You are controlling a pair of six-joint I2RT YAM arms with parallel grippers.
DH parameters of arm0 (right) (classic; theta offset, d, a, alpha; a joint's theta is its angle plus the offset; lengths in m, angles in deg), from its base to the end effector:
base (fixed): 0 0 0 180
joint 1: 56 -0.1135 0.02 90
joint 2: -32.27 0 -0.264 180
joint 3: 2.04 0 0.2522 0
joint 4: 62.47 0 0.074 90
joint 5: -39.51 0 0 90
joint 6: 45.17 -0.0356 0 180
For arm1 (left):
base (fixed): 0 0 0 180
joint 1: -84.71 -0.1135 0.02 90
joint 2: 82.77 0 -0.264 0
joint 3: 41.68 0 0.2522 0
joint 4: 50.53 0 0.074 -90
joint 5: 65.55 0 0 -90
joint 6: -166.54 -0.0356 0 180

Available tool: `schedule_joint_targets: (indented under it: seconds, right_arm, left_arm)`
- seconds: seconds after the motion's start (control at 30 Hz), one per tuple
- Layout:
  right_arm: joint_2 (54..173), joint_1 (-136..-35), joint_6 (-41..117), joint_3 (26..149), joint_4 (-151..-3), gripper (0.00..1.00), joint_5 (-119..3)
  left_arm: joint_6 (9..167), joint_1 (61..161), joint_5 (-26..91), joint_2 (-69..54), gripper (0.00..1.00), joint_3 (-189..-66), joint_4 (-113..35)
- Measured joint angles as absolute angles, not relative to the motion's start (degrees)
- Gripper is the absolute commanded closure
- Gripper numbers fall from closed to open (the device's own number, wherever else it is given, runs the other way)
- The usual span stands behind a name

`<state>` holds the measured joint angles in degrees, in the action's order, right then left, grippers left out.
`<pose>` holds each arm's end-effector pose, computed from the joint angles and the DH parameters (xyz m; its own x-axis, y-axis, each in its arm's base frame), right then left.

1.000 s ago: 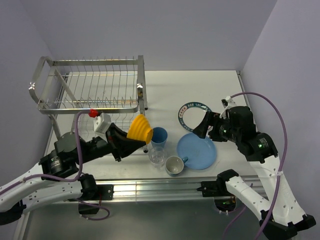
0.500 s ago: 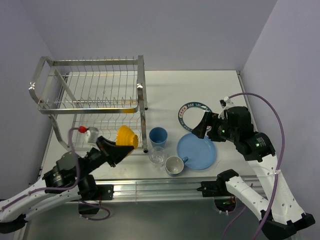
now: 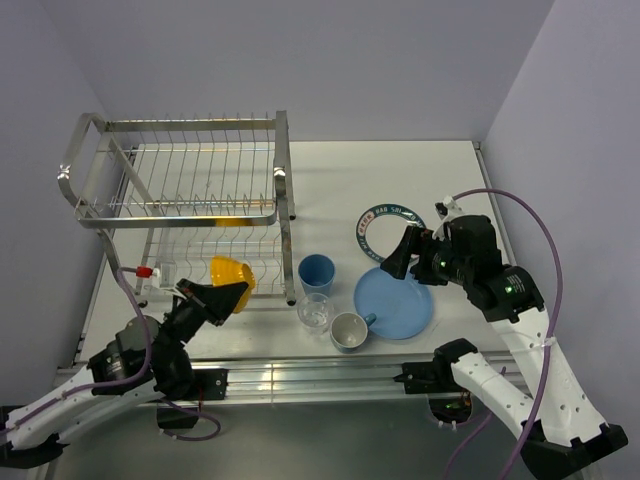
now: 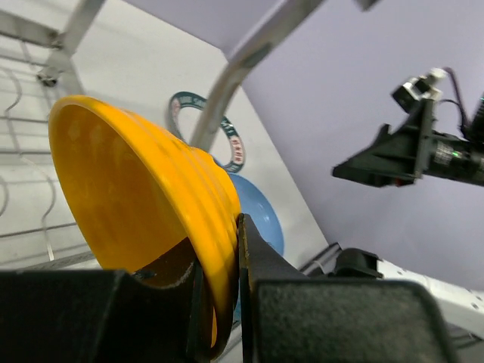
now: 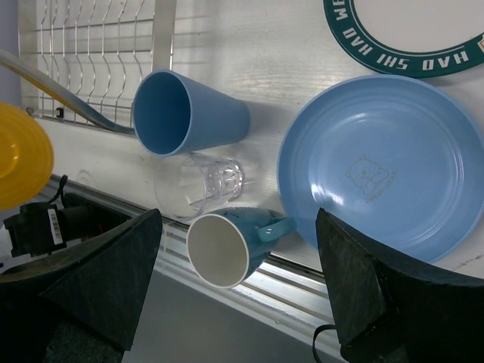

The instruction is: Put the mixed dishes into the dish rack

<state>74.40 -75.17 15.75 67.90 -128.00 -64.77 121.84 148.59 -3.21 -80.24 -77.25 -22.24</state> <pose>0.1228 0.0520 0.3419 -0.7493 0.2382 -0.6180 -0.1583 0.8416 0.5163 0.0469 -0.0581 0.2714 -0.3949 -0.6247 -0.6737 0.4420 0.5136 -0.7354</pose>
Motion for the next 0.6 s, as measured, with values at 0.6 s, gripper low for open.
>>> schedule_joint_targets:
  seconds: [0.6]
  right_arm:
    - [73.9,-75.17,16.16,65.65,-127.85,0.11,-64.68]
  left_arm:
    - [122.12,146.31,-11.17,-69.45,1.0,-72.57,-25.69]
